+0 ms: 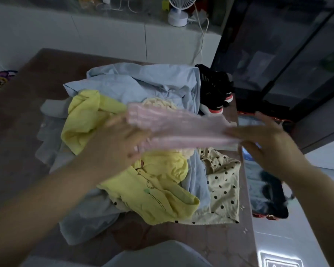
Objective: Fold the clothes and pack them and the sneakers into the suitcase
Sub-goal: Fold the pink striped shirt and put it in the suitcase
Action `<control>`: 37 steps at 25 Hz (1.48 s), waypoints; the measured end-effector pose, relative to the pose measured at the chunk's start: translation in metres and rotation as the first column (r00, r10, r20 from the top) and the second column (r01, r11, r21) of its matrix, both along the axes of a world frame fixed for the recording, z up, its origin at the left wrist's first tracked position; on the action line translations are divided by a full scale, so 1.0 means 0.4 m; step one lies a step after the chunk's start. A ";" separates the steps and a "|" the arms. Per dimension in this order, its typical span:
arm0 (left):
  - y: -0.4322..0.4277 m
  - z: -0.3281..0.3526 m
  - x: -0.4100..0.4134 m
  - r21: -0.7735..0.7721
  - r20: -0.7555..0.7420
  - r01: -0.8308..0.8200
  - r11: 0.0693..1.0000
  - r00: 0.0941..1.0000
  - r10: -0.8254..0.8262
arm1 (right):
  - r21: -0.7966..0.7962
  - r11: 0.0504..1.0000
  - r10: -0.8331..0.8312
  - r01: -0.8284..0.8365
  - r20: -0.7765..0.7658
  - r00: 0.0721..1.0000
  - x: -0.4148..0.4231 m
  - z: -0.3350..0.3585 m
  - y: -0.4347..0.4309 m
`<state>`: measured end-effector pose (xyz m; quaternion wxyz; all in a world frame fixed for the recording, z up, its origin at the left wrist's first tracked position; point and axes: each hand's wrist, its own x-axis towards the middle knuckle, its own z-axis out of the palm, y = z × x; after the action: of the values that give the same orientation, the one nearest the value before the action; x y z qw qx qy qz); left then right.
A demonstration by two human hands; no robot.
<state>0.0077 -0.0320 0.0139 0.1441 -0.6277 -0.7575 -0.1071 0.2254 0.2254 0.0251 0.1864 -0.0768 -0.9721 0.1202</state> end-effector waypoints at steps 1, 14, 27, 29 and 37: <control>-0.021 -0.032 0.053 -0.065 0.035 0.079 0.995 0.996 -0.077 | -0.093 0.996 0.003 0.005 0.085 0.996 0.072 -0.023 -0.019; -0.114 -0.278 0.206 -0.342 0.054 -0.077 0.936 0.993 0.101 | -0.098 0.994 -0.011 0.057 0.416 0.909 0.288 -0.425 -0.197; 0.142 -0.179 0.124 -0.196 0.502 -0.569 0.798 0.641 0.581 | -0.504 0.431 -0.445 0.749 0.603 0.662 -0.050 -0.378 -0.028; 0.169 -0.212 0.114 -0.375 0.336 -0.589 0.716 0.633 0.697 | -0.330 0.479 -0.503 0.814 0.656 0.562 -0.066 -0.419 -0.042; 0.134 -0.217 0.220 -0.136 0.125 -0.222 0.966 0.963 0.239 | -0.269 0.857 -0.376 0.440 0.260 0.890 -0.015 -0.384 -0.155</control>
<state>0.0956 0.0215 -0.0730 0.0638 -0.5336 -0.8387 -0.0876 0.2192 0.1634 -0.1283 0.0950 -0.3227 -0.9143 0.2256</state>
